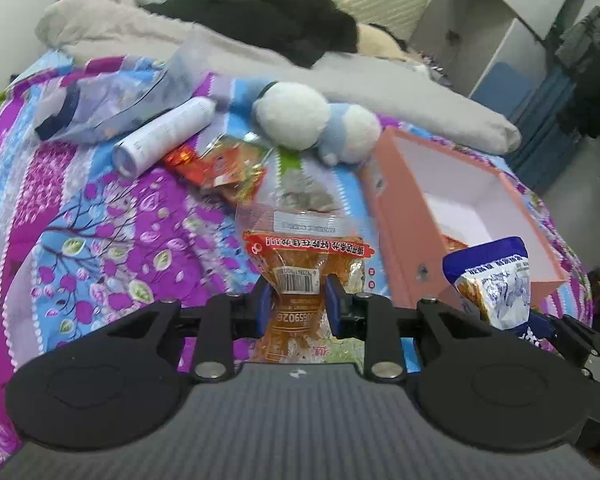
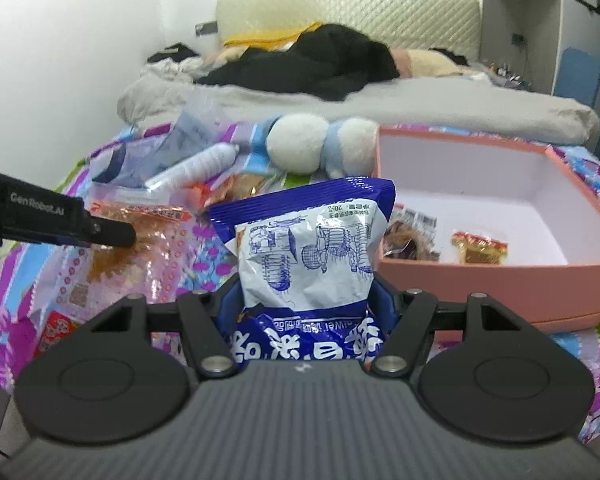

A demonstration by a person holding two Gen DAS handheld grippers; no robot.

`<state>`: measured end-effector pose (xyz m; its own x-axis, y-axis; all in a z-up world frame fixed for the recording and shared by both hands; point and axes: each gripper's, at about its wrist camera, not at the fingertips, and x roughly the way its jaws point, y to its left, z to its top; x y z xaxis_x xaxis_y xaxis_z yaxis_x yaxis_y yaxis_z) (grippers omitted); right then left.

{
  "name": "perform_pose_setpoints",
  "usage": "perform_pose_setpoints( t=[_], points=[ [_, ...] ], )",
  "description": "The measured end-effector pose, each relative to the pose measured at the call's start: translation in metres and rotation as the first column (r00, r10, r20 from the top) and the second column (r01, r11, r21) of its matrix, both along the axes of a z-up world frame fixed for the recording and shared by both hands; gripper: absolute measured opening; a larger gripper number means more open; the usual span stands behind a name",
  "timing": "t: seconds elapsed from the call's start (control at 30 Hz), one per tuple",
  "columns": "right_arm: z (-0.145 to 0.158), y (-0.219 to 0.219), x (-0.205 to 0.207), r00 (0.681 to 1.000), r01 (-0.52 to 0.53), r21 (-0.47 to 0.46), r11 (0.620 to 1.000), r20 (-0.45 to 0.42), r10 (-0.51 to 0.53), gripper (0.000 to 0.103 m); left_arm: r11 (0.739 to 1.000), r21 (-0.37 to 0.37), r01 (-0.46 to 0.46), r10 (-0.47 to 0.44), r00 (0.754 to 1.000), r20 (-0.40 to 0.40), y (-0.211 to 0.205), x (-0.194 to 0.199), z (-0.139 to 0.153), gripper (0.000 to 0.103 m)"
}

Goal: Organize snacks
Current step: 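Lift the dried-meat packet with left gripper while right lifts the blue-white bag, then carry both packets over the pink box with both grippers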

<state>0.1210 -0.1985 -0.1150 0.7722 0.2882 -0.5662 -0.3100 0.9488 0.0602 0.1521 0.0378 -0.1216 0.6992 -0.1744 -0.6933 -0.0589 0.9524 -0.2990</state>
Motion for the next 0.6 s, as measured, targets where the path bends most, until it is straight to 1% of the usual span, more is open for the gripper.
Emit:
perform_pose_setpoints(
  t=[0.37, 0.6],
  points=[
    [0.025, -0.02, -0.014, 0.996, 0.06, 0.012, 0.998, 0.069, -0.06, 0.068, 0.997, -0.014, 0.081, -0.08, 0.995, 0.067, -0.033, -0.005, 0.03, 0.031],
    [0.03, -0.04, -0.024, 0.99, 0.117, 0.014, 0.993, 0.079, -0.118, 0.068, 0.991, -0.025, 0.135, -0.132, 0.988, 0.079, -0.057, -0.001, 0.037, 0.031]
  ],
)
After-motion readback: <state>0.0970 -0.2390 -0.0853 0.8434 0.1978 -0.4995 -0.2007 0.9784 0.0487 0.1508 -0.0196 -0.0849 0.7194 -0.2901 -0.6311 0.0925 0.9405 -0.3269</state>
